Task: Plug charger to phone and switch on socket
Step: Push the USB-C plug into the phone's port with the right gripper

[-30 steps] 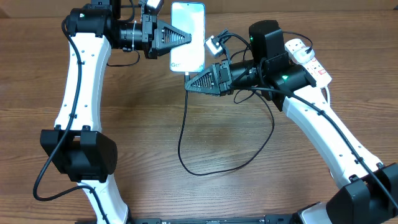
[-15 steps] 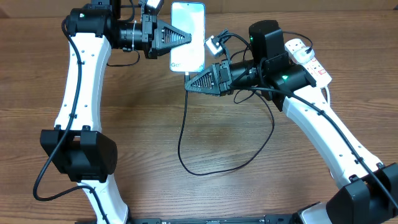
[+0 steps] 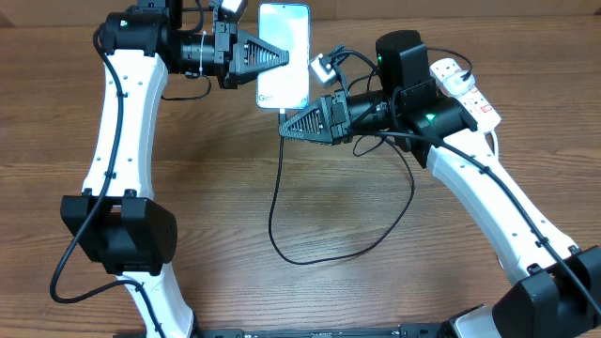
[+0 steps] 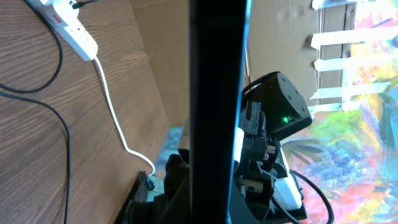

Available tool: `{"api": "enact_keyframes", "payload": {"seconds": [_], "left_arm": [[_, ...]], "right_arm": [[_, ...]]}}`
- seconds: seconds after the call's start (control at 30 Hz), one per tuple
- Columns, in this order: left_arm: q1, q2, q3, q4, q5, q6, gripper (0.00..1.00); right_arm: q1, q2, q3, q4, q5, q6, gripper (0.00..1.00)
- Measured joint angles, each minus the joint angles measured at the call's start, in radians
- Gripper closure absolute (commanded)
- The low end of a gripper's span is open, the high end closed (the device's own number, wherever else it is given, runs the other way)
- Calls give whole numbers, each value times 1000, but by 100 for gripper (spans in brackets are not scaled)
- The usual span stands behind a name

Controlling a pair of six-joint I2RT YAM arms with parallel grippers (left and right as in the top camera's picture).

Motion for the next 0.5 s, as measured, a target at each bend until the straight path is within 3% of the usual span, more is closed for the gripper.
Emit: {"api": "enact_keyframes", "payload": {"seconds": [0.5], "left_arm": [[0,0,0,0,2,0,96]], "right_arm": [[0,0,0,9,0,0,96]]}}
